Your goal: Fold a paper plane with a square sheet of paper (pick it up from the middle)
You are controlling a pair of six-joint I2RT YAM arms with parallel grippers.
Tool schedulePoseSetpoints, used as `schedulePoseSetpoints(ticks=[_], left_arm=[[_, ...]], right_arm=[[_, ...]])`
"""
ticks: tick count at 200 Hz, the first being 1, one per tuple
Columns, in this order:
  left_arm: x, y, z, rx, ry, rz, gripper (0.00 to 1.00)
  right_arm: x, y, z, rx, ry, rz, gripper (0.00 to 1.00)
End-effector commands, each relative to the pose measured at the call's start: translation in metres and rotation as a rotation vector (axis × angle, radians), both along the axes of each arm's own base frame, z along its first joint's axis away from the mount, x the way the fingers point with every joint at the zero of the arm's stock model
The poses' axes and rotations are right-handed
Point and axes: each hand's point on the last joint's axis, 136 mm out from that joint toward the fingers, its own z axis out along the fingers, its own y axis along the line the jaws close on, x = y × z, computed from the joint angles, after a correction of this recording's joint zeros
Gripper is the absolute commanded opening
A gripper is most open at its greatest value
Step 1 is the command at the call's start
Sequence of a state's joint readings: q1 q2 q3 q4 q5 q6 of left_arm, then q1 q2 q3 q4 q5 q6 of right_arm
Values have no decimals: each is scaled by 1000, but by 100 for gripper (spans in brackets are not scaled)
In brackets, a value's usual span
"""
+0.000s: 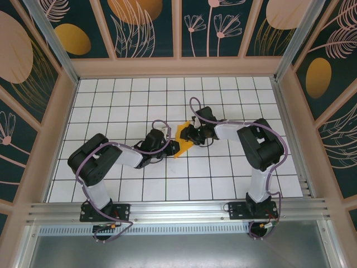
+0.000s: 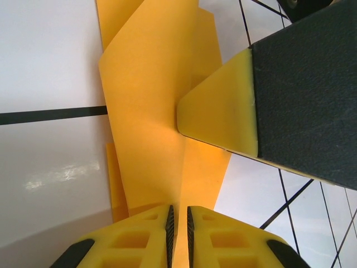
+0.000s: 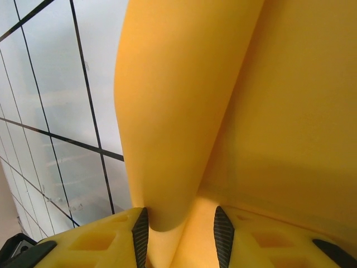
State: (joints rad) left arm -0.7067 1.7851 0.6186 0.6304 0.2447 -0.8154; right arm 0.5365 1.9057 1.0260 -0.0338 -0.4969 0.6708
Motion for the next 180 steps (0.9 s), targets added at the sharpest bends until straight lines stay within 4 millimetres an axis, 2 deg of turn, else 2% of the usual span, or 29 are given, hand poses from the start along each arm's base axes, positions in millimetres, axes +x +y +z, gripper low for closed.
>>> schedulePoseSetpoints(ticks=[1,30,55,61,66,85,113,180], left_arm=[[3,2,-7,36,3,4,18],[4,1,1,20,-8,7,19],[7,4,20,-15,-47,35,23],[7,6,20,-11,-49,46,23],[9,7,33,-30,-78,60,24],[11,14,43,-37,-101,99,23],[11,18,45,-44,-101,120,22],[6,-3,41,-98,-61,29,19]], right_arm=[[-18,-41,-64,-226,105,-57,40],[-18,-45,-70,-256,122,-65,38],[-21,-51,-80,-303,152,-69,37],[-22,-52,-82,-310,159,-70,37],[-23,-53,-83,-315,163,-70,37],[-24,-55,-88,-329,177,-74,37],[-25,-57,-91,-343,188,-79,36],[-27,-62,-97,-375,228,-103,33]])
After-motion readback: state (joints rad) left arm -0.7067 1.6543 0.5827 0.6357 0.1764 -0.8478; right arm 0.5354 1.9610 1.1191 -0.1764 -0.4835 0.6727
